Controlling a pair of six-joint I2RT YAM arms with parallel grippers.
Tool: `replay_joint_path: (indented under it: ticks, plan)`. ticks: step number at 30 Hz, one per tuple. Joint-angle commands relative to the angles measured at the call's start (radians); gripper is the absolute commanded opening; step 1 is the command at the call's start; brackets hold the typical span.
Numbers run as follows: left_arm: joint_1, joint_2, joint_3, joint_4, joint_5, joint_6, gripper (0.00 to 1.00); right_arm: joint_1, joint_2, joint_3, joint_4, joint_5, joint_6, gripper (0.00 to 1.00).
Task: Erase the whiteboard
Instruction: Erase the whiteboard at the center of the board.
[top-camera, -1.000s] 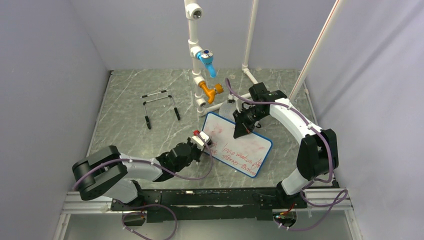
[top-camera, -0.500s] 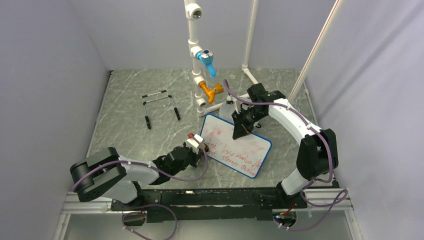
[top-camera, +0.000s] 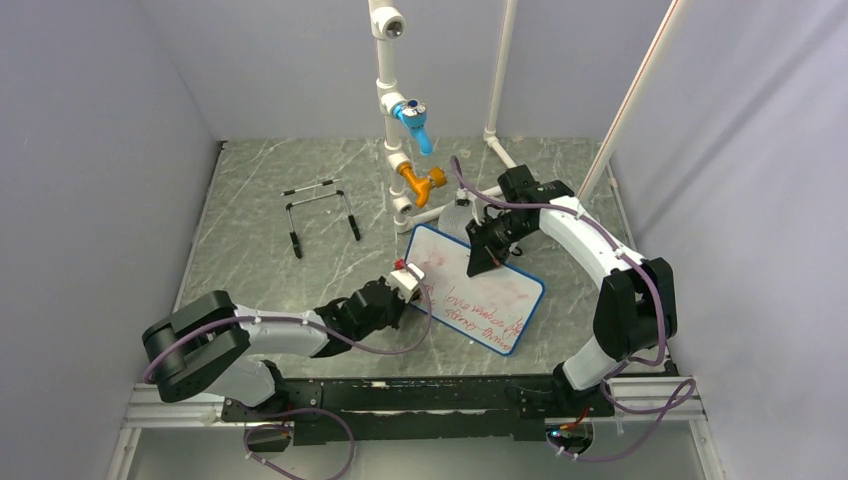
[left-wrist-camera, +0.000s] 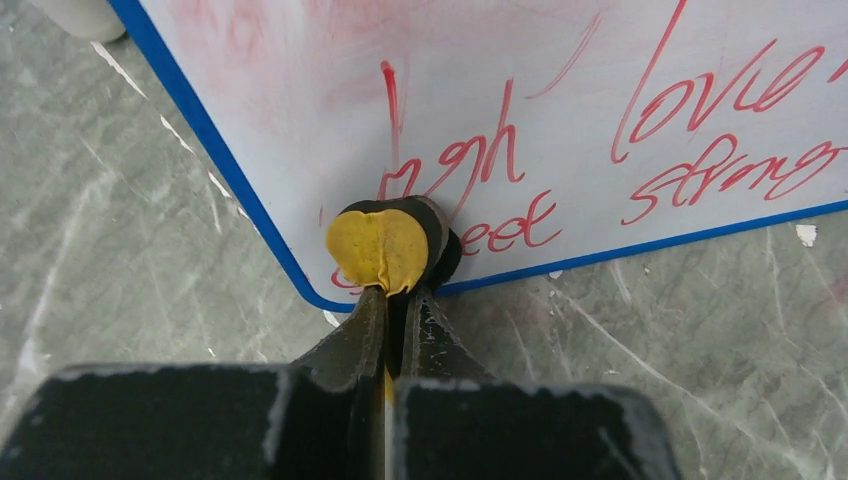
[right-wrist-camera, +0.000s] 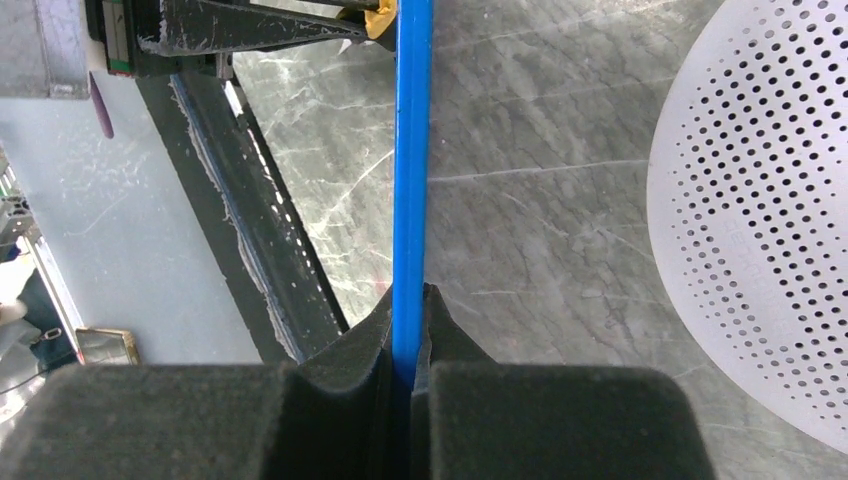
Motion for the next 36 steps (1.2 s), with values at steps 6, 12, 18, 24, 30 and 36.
replay_joint_path:
  ticks: [6, 12, 18, 24, 30, 36]
  plan:
    - [0.003, 0.0, 0.262, -0.122, -0.146, 0.179, 0.0, 0.027, -0.028, 0.005, 0.033, -0.093, -0.102, 0.0]
    - [-0.02, -0.014, 0.337, -0.177, -0.176, 0.211, 0.0, 0.028, -0.026, 0.004, 0.035, -0.09, -0.1, 0.0]
    - [-0.053, 0.018, 0.285, -0.167, -0.15, 0.174, 0.0, 0.029, -0.028, 0.004, 0.035, -0.088, -0.1, 0.0]
    - [-0.123, 0.065, 0.198, -0.164, -0.181, 0.098, 0.0, 0.028, -0.027, 0.003, 0.034, -0.089, -0.102, 0.0]
    - [-0.168, 0.105, 0.122, -0.15, -0.211, -0.002, 0.0, 0.028, -0.024, 0.004, 0.033, -0.091, -0.102, 0.0]
    - [-0.174, 0.127, 0.086, -0.139, -0.234, -0.047, 0.0, 0.028, -0.024, 0.003, 0.032, -0.092, -0.103, 0.0]
